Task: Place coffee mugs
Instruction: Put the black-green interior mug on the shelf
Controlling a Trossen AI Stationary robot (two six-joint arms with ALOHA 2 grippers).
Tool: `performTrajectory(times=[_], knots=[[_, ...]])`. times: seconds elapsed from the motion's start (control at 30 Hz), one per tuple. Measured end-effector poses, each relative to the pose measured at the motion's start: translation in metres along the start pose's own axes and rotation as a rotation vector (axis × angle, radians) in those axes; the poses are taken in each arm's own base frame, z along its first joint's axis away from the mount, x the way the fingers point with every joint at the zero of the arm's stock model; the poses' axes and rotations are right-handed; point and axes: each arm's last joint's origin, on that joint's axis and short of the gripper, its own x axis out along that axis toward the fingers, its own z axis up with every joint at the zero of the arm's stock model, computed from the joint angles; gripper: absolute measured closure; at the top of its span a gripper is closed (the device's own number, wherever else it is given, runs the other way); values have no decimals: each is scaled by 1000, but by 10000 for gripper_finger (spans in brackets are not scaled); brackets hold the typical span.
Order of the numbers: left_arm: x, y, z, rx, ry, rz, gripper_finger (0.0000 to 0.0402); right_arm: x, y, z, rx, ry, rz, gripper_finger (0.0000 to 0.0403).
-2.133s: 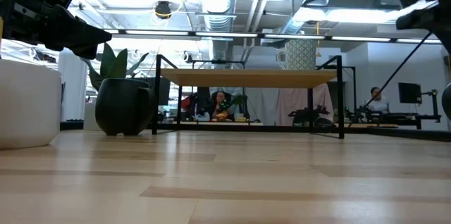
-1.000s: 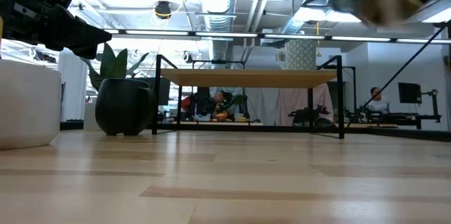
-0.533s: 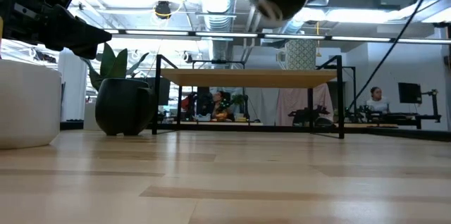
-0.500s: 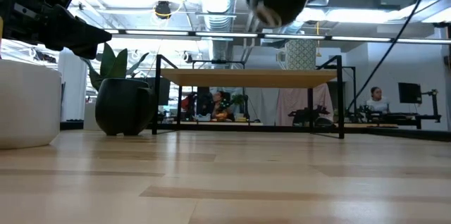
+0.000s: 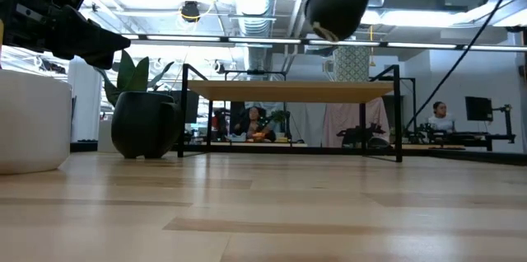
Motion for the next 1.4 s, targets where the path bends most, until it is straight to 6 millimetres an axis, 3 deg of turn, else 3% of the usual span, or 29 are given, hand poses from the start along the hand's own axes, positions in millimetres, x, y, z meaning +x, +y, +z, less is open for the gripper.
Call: performTrajectory(times=[0.13,0.5,0.83,1.1,1.4], knots=[[0,0,0,0,0,0,401,13,5,-13,-37,77,18,366],[0,0,0,0,0,0,401,15,8,-36,-30,117,40,366],[0,0,0,0,0,1,401,37,2,-27,18,180,-21,366],[0,0,0,0,0,1,401,40,-6,-26,-56,188,-81,366],[0,0,0,0,0,2,401,71,-10,-16,-116,283,-111,366]])
